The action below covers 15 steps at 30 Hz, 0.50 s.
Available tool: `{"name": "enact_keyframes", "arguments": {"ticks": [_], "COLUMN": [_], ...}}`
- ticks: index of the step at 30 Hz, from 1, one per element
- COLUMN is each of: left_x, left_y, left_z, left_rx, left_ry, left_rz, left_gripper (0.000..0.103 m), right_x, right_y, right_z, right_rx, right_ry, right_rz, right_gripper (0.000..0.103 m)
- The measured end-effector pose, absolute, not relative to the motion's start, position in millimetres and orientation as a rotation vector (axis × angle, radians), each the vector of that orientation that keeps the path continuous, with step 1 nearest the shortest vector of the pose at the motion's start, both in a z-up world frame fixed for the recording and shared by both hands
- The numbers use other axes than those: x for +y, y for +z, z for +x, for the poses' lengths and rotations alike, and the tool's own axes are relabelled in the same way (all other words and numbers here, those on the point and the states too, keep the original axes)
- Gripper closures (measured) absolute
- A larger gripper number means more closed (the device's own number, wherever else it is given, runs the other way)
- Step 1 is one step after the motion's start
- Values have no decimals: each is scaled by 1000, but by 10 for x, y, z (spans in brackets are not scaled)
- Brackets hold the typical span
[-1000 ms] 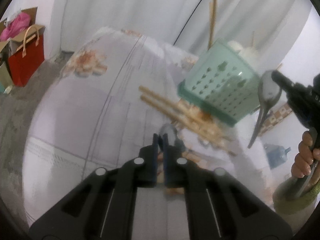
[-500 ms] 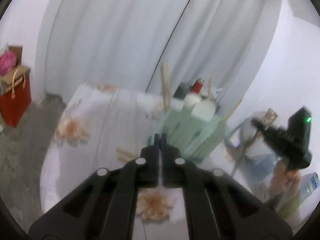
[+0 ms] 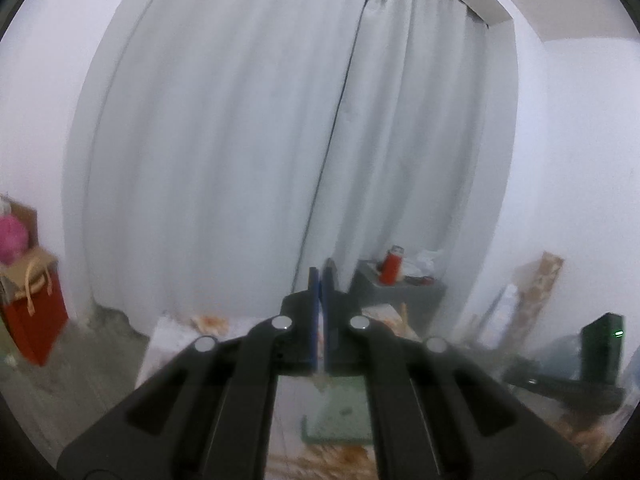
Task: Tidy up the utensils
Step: 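Lift the spoon toward the caddy with the left tool while the right tool lifts its spoon, then lower the left tool's spoon into the caddy and open the left tool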
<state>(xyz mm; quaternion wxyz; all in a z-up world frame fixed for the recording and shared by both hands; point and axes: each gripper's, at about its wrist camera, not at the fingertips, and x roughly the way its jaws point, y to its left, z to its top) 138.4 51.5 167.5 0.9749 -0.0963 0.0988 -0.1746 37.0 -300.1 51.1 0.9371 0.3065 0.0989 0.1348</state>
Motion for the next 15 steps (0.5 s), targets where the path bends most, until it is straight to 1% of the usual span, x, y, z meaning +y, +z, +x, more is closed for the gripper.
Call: {"name": "enact_keyframes", "arguments": {"ticks": [7, 15], "left_x": [180, -204], "left_y": [1598, 1273], "left_z": [1653, 1840], "left_rx": [191, 228], "left_ry": [-311, -289], "left_rz": [-76, 56], "left_gripper": [103, 103], "right_x": [-3078, -3124], "right_y": [495, 473], "right_z": [320, 293], "right_rx": [186, 180], "right_ry": [269, 270], "right_rz": [638, 649], "right_gripper": [100, 100]}}
